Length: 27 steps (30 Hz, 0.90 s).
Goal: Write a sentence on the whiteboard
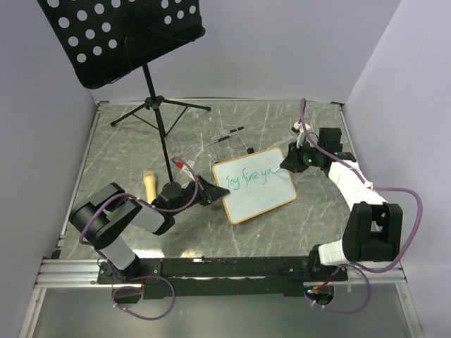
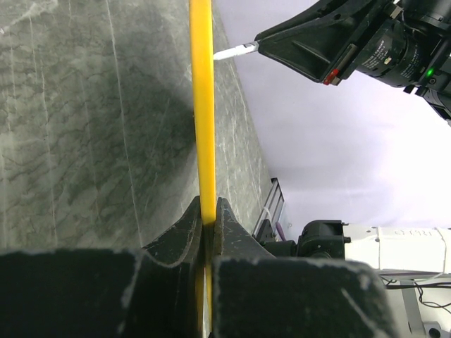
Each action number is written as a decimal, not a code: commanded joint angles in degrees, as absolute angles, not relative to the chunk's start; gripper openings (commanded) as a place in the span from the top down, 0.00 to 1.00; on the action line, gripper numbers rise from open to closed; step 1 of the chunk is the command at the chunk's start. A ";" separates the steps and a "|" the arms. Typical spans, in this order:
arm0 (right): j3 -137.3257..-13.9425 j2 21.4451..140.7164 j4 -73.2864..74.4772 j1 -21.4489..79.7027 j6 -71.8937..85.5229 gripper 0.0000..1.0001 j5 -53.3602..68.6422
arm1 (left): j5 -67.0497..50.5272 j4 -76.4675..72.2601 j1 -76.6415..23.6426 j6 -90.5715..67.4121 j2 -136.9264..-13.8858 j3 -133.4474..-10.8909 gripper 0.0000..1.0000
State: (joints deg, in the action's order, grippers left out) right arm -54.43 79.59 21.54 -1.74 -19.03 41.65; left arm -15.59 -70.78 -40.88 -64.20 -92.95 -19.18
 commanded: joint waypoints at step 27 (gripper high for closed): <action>-55.98 81.12 15.38 -1.49 -15.91 1.00 38.49 | -18.54 -89.21 -41.04 -63.28 -92.72 -20.65 0.99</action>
State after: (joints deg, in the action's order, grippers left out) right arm -54.35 79.79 16.01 -1.85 -15.88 38.09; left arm -15.86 -70.85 -40.88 -64.16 -92.97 -19.18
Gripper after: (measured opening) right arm 0.207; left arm 0.055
